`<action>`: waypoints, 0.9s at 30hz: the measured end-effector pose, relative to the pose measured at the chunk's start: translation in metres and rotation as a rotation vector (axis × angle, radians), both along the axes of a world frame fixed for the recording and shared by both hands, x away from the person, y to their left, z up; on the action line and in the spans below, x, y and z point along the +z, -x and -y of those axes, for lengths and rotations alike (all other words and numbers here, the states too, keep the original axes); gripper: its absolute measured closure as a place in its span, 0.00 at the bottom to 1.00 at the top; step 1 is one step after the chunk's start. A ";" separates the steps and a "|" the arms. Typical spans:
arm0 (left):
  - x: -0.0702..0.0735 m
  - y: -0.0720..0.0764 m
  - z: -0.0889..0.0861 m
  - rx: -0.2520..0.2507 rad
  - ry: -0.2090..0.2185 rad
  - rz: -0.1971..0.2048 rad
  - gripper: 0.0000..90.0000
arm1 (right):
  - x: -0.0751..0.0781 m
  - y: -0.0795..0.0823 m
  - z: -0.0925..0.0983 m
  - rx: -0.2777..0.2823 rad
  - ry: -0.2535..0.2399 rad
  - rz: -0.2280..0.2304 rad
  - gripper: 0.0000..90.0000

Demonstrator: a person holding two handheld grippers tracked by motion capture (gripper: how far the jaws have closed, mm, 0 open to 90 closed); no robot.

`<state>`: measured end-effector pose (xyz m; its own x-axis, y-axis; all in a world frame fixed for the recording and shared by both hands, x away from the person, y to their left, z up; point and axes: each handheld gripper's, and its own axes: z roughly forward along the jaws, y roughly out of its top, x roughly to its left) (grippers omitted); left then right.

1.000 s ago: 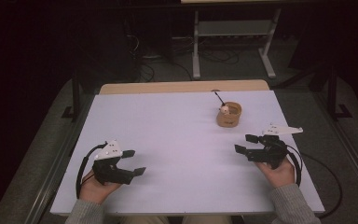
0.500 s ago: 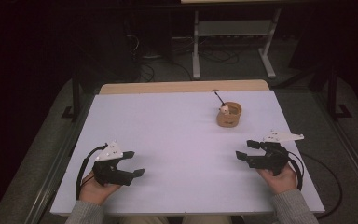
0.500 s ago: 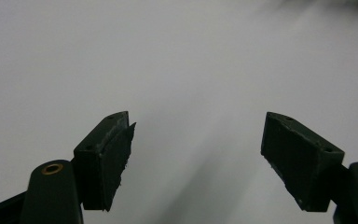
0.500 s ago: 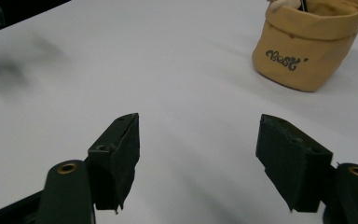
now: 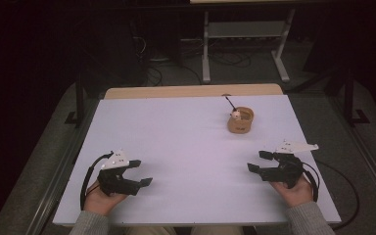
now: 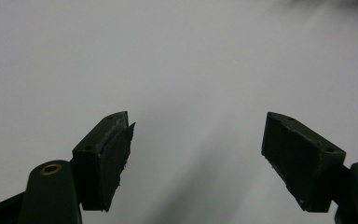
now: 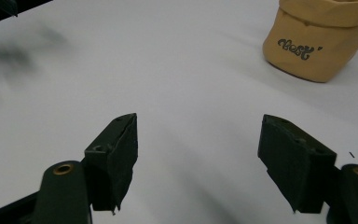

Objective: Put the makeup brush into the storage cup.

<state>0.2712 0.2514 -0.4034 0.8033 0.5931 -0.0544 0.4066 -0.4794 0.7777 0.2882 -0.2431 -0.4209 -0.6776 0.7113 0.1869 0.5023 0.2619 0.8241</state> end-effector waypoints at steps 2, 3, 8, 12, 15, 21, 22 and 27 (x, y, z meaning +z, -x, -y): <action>0.000 0.000 -0.001 0.004 0.000 0.001 0.26 | -0.001 0.001 0.001 0.005 -0.001 -0.005 0.30; 0.000 0.000 -0.001 0.007 0.002 0.002 0.25 | -0.001 0.001 0.001 0.005 0.002 -0.003 0.30; 0.001 0.000 -0.005 0.030 0.002 0.019 0.25 | -0.001 0.003 0.002 0.000 0.004 0.009 0.30; 0.001 0.001 -0.008 0.048 0.006 0.027 0.25 | 0.000 0.004 0.001 -0.003 0.009 0.017 0.30; 0.000 0.003 -0.011 0.067 0.009 0.033 0.24 | 0.000 0.005 -0.001 -0.001 0.011 0.014 0.29; -0.002 0.006 -0.010 0.092 0.000 0.046 0.24 | 0.000 0.006 -0.008 0.011 0.029 0.030 0.29; -0.003 0.006 -0.010 0.100 -0.005 0.048 0.24 | 0.001 0.007 -0.009 0.012 0.031 0.030 0.28; -0.004 0.007 -0.011 0.112 -0.010 0.044 0.24 | 0.003 0.008 -0.010 0.008 0.029 0.048 0.28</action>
